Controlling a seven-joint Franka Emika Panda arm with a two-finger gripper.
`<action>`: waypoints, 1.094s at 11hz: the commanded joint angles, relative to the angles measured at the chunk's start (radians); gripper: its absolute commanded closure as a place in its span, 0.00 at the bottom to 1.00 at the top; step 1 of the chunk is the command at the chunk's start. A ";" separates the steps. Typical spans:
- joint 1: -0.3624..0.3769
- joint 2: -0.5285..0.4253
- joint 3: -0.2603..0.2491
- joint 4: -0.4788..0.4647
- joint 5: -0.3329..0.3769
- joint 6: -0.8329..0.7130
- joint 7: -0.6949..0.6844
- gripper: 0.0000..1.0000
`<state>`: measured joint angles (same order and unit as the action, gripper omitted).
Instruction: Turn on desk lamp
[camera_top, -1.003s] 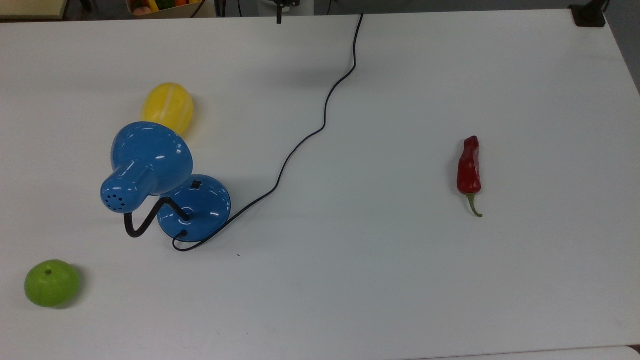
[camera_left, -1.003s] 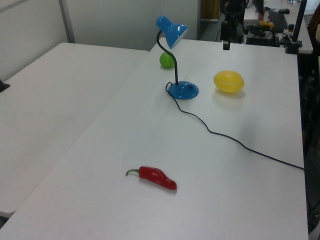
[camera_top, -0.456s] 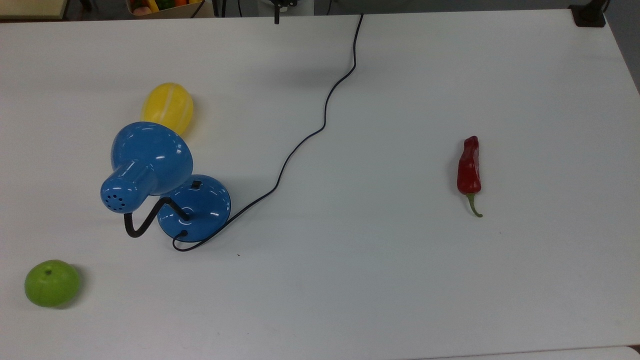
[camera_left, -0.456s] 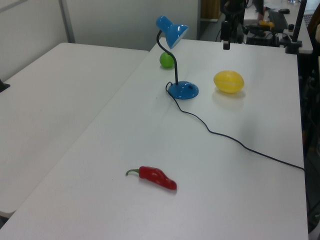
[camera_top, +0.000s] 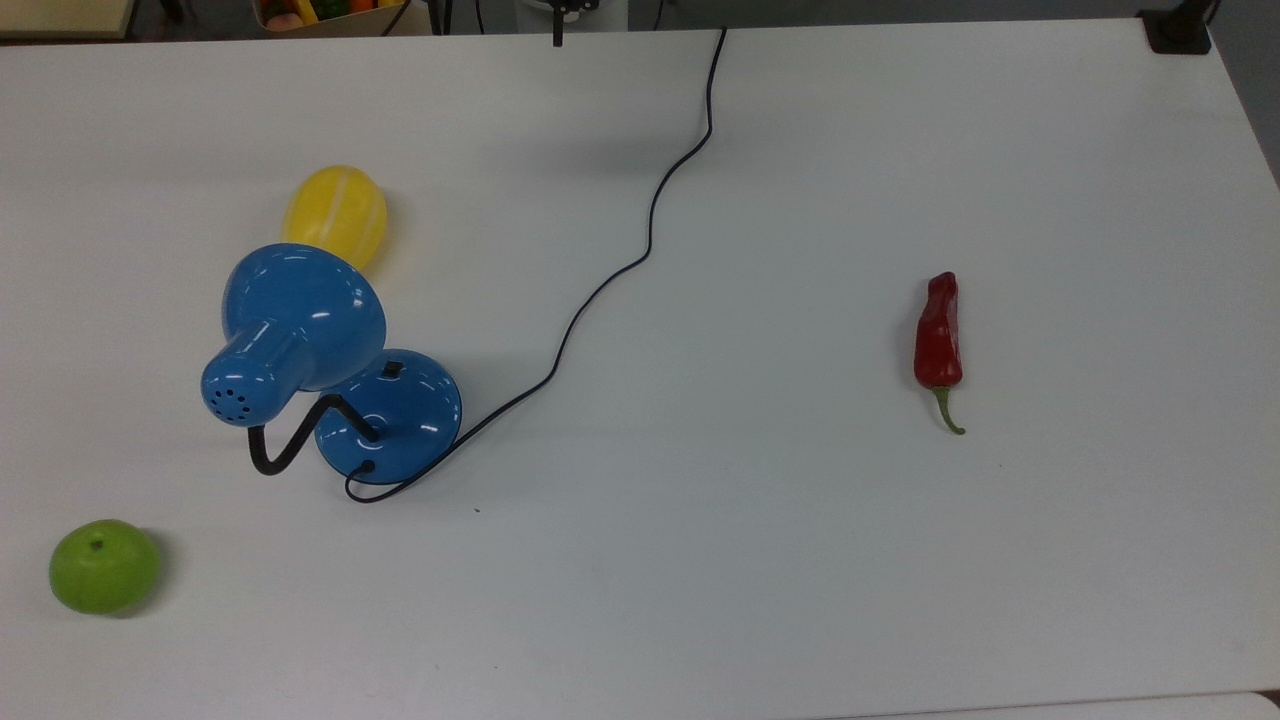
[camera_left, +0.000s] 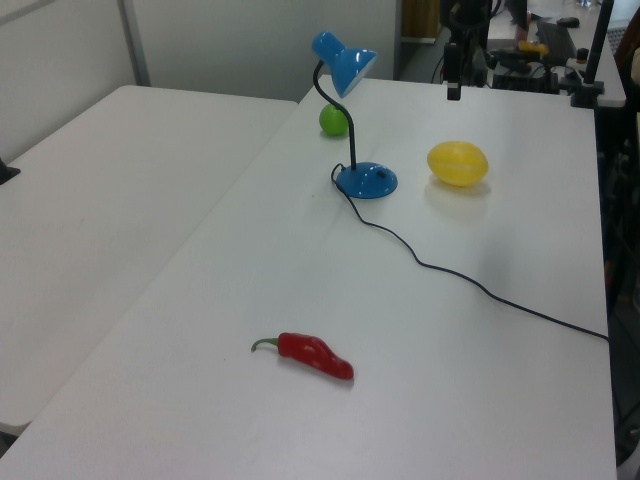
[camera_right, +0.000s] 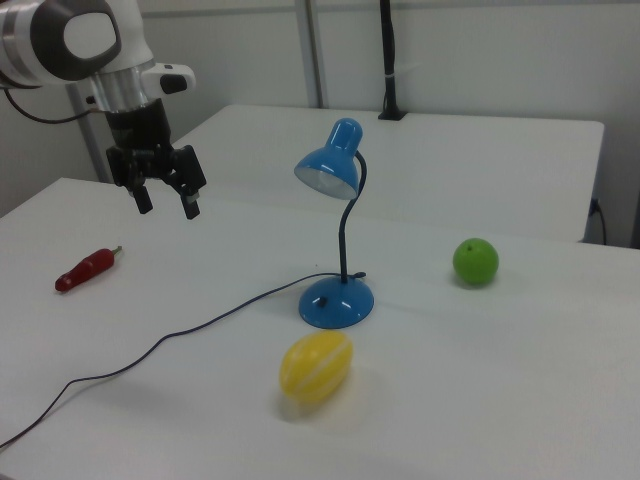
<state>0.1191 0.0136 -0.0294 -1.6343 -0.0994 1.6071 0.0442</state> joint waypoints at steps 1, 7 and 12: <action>0.001 0.002 -0.001 0.005 0.018 -0.013 -0.027 0.00; 0.001 0.003 -0.006 0.005 0.018 -0.018 -0.119 0.94; 0.001 0.003 -0.009 0.004 0.018 -0.024 -0.119 1.00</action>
<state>0.1190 0.0172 -0.0300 -1.6349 -0.0993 1.6071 -0.0445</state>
